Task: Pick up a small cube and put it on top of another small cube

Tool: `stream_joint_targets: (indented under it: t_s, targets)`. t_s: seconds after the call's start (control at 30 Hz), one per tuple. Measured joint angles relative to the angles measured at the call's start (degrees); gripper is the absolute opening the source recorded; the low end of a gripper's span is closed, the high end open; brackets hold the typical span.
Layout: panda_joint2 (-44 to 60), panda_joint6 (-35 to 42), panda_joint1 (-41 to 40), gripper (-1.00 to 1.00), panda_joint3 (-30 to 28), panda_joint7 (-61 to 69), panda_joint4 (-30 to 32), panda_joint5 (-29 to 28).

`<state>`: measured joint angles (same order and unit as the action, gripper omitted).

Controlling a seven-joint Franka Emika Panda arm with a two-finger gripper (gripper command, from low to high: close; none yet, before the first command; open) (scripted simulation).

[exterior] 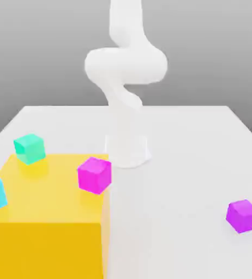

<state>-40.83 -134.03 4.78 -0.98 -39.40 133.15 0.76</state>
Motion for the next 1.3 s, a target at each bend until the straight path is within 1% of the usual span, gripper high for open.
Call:
stream_joint_targets:
  t_s: [0.17, 0.3, 0.43, 0.57, 0.7, 0.8, 0.87, 1.0, 1.03, 1.23, 1.3]
  targets:
    - [10.3, -4.7, 8.9, 0.0, -1.1, 13.6, 2.8, 2.1]
    - [18.3, -8.2, 14.9, 0.0, -1.0, 24.3, 5.0, 4.0]
    - [26.3, -11.7, 20.0, 0.0, 0.2, 34.7, 7.1, 5.4]
    - [34.2, -15.4, 24.0, 0.0, 2.5, 44.2, 9.3, 5.7]
    - [42.0, -19.1, 29.3, 0.0, 4.8, 52.0, 11.6, 3.5]
    - [47.8, -21.9, 31.2, 0.0, 5.6, 56.3, 13.2, -0.3]
    - [51.8, -24.3, 32.2, 0.0, 5.6, 57.4, 13.6, -2.8]
    - [60.0, -30.8, 33.7, 0.0, 4.1, 56.9, 12.5, -4.7]
    - [61.6, -32.1, 34.0, -1.0, 3.8, 56.7, 12.2, -5.0]
    - [62.4, -32.6, 34.1, -1.0, 3.7, 56.6, 12.0, -5.1]
    - [60.4, -31.0, 33.8, -1.0, 4.0, 56.8, 12.4, -4.9]
